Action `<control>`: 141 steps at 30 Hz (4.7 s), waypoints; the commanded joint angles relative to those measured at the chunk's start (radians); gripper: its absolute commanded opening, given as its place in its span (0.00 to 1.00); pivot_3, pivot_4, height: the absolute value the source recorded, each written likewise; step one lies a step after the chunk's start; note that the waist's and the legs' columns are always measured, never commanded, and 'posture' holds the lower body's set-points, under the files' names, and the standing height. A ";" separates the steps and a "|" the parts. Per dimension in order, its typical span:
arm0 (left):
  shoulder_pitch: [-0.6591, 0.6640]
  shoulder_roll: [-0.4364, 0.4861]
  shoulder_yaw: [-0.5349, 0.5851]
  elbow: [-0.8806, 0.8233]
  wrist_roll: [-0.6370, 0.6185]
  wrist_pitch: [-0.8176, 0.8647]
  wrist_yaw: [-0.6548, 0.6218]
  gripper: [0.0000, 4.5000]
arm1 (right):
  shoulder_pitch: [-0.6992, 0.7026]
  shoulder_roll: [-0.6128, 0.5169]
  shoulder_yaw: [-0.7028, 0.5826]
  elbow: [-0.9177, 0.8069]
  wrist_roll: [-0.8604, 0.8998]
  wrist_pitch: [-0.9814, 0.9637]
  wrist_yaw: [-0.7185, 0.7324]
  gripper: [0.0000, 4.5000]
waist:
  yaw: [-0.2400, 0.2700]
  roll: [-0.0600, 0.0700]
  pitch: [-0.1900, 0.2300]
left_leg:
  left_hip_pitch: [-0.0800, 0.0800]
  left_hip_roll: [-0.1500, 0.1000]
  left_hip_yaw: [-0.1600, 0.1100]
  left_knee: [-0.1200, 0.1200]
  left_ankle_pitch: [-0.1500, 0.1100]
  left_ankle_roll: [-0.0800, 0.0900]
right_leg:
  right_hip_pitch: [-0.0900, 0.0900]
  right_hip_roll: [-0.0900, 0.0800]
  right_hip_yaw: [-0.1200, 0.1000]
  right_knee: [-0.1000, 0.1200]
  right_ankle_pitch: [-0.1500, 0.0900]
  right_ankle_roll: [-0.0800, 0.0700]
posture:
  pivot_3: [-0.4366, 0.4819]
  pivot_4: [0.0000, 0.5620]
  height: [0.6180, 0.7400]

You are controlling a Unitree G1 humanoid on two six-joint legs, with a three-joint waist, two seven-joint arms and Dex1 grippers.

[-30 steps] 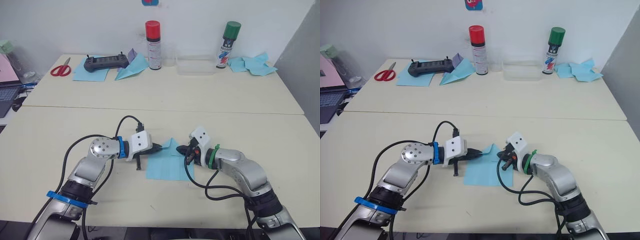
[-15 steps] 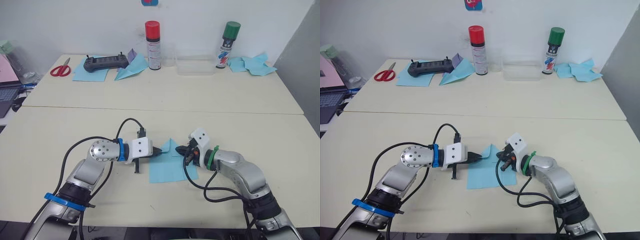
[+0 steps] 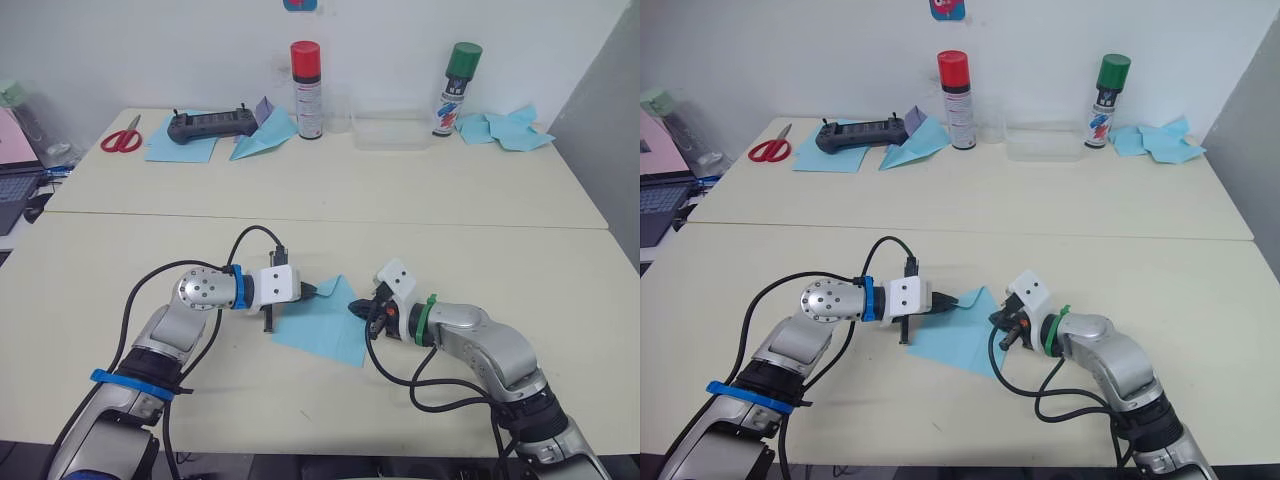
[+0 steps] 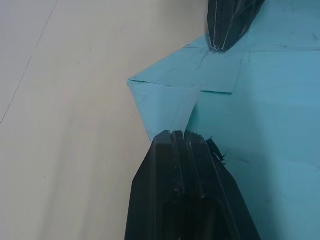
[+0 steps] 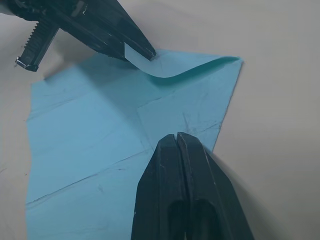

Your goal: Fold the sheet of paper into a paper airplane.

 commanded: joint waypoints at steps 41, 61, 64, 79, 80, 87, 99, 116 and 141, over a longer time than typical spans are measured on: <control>-0.029 0.000 -0.040 0.058 0.091 -0.194 -0.012 0.00 | -0.114 0.177 -0.017 0.278 -0.096 -0.253 -0.059 0.00 | 0.008 0.000 0.000 | 0.000 0.000 0.000 0.002 0.000 0.000 | 0.000 0.000 -0.001 0.002 0.003 -0.004 | 0.48 0.27 1.00; -0.058 0.083 0.163 -0.158 -0.332 0.476 -0.163 0.64 | -0.092 0.152 -0.005 0.283 -0.110 -0.243 -0.038 0.00 | 0.006 0.001 0.000 | 0.000 0.000 -0.002 0.002 0.000 0.000 | 0.000 0.000 -0.002 0.006 0.002 -0.003 | 0.48 0.27 1.00; -0.108 0.078 0.221 -0.119 -0.375 0.556 -0.138 0.64 | -0.095 0.143 -0.006 0.287 -0.106 -0.245 -0.021 0.00 | 0.007 0.001 0.000 | 0.000 0.000 -0.003 0.003 0.000 0.000 | 0.000 0.000 -0.003 0.007 0.000 0.000 | 0.48 0.27 1.00; 0.034 -0.059 0.063 -0.069 -0.178 0.438 -0.013 0.01 | -0.098 0.133 0.002 0.281 -0.106 -0.245 0.006 0.00 | 0.006 0.001 0.000 | 0.001 -0.001 -0.003 0.002 0.000 0.000 | -0.001 0.000 -0.002 0.008 0.003 -0.005 | 0.48 0.27 1.00; 0.039 -0.059 0.058 -0.060 -0.164 0.425 -0.007 0.01 | -0.099 0.132 0.001 0.281 -0.105 -0.245 0.006 0.00 | 0.007 0.000 0.000 | 0.001 -0.001 -0.003 0.002 0.000 0.000 | -0.001 0.000 -0.002 0.008 0.003 -0.005 | 0.48 0.27 1.00; 0.044 -0.085 0.056 -0.004 -0.143 0.397 0.024 0.01 | -0.102 0.139 0.010 0.277 -0.106 -0.254 0.008 0.00 | 0.007 0.001 -0.001 | 0.002 -0.001 -0.002 0.003 0.000 0.000 | 0.000 0.000 -0.002 0.008 0.002 -0.004 | 0.48 0.27 1.00; 0.032 -0.114 0.048 0.004 -0.135 0.388 0.035 0.01 | -0.161 0.218 0.022 0.421 -0.209 -0.310 -0.110 0.00 | 0.008 0.001 -0.001 | 0.002 -0.001 -0.002 0.004 0.001 0.001 | 0.000 0.000 -0.001 0.008 0.001 -0.001 | 0.48 0.27 1.00; 0.026 -0.146 0.032 0.009 -0.137 0.410 0.023 0.01 | -0.060 0.177 -0.108 0.251 -0.157 -0.348 -0.154 0.00 | 0.013 0.002 -0.003 | 0.003 -0.002 -0.003 0.004 0.001 0.001 | 0.004 -0.001 -0.002 0.006 0.000 -0.001 | 0.48 0.27 1.00; 0.046 -0.137 0.037 -0.021 -0.128 0.424 0.028 0.01 | -0.061 0.180 -0.077 0.288 -0.196 -0.344 -0.188 0.00 | 0.012 0.002 -0.003 | 0.003 -0.002 -0.003 0.003 0.001 0.001 | 0.004 -0.001 -0.002 0.005 0.000 0.000 | 0.48 0.27 1.00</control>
